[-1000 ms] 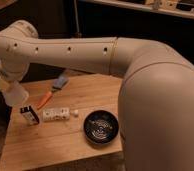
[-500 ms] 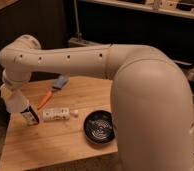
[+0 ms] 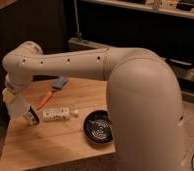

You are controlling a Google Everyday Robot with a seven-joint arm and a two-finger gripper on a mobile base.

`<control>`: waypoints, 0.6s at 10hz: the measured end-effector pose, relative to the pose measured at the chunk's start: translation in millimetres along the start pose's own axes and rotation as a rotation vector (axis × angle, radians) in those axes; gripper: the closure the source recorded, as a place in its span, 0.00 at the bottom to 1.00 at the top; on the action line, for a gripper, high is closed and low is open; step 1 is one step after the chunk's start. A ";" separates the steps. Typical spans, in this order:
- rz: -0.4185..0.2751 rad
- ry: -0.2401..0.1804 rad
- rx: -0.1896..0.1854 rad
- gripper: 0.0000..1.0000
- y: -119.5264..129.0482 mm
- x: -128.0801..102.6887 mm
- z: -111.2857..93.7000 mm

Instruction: Place the ceramic cup over the eraser

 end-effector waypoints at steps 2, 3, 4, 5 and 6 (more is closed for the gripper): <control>0.036 0.002 -0.001 1.00 -4.8 4.7 7.9; 0.051 0.002 0.000 1.00 -7.4 6.5 10.4; 0.075 0.001 0.004 1.00 -11.4 9.4 14.3; 0.099 0.000 0.010 1.00 -15.5 11.7 17.5; 0.112 -0.001 0.013 1.00 -18.1 13.0 19.0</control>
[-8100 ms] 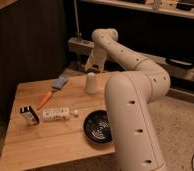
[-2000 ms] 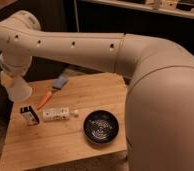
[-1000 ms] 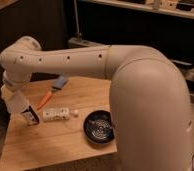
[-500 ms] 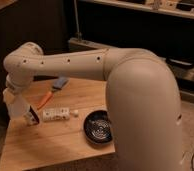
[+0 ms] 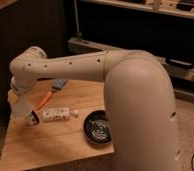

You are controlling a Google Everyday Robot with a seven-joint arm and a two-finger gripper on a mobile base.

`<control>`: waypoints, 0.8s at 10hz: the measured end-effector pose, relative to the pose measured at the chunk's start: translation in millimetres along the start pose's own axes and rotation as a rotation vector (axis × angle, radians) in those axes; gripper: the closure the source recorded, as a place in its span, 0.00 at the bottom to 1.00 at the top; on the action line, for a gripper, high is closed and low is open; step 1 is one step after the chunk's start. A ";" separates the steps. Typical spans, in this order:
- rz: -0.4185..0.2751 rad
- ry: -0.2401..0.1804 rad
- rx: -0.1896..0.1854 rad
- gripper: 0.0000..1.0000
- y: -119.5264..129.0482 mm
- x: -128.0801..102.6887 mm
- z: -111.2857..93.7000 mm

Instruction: Place the ceramic cup over the eraser

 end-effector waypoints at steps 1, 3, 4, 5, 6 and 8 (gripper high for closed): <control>0.008 -0.002 0.004 1.00 -2.5 0.5 0.8; 0.024 -0.008 0.011 1.00 -7.5 2.2 3.4; 0.027 -0.008 0.011 1.00 -7.2 3.7 5.6; 0.028 -0.009 0.013 1.00 -7.0 5.5 8.1; 0.026 -0.013 0.018 1.00 -6.4 7.8 10.3; 0.026 -0.021 0.023 1.00 -3.0 11.7 13.7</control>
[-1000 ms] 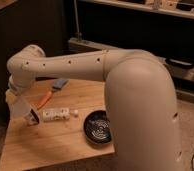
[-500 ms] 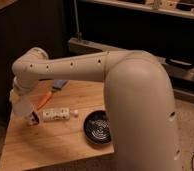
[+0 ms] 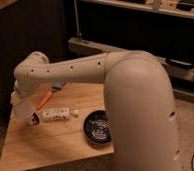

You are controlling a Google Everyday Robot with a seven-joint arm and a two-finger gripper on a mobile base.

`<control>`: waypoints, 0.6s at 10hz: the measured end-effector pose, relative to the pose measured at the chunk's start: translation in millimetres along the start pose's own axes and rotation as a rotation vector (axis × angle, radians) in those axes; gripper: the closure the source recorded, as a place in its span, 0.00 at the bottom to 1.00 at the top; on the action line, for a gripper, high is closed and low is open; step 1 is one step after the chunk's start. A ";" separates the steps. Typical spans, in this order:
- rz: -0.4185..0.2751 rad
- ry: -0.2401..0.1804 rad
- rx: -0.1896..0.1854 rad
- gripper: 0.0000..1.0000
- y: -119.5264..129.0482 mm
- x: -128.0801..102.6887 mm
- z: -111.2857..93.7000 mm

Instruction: Place the ceramic cup over the eraser

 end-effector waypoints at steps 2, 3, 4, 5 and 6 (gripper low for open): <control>0.005 -0.010 0.010 1.00 1.4 6.1 4.5; 0.007 -0.013 0.012 1.00 1.1 8.1 5.9; 0.009 -0.020 0.014 1.00 0.7 10.0 6.9; 0.013 -0.032 0.011 1.00 0.3 12.0 7.7; 0.013 -0.042 0.009 1.00 1.3 12.8 7.4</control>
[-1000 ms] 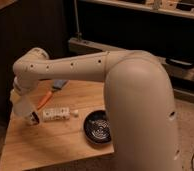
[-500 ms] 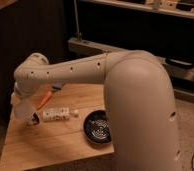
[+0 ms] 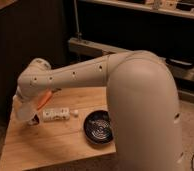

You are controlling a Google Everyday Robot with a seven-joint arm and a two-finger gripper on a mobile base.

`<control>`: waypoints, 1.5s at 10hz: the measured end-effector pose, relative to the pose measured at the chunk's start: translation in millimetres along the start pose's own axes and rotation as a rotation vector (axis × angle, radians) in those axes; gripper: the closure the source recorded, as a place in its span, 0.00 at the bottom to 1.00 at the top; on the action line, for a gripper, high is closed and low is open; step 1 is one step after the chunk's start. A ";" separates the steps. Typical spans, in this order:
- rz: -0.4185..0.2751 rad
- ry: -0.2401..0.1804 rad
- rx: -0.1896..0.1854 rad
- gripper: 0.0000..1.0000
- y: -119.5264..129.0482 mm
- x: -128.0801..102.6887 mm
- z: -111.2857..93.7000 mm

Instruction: Place the ceramic cup over the eraser

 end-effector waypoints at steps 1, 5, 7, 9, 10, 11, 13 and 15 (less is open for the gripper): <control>-0.002 -0.005 -0.001 1.00 0.9 1.0 0.2; 0.002 -0.001 -0.004 0.74 5.5 10.1 9.8; 0.008 0.006 -0.001 0.57 5.7 14.7 15.5; 0.016 0.011 -0.005 0.34 4.1 17.7 19.1; 0.023 0.013 -0.009 0.25 4.1 18.5 19.6; 0.030 0.016 -0.013 0.21 3.2 19.6 20.2; 0.050 0.016 -0.026 0.20 3.7 19.8 18.9; 0.059 0.002 -0.039 0.20 0.0 18.8 13.4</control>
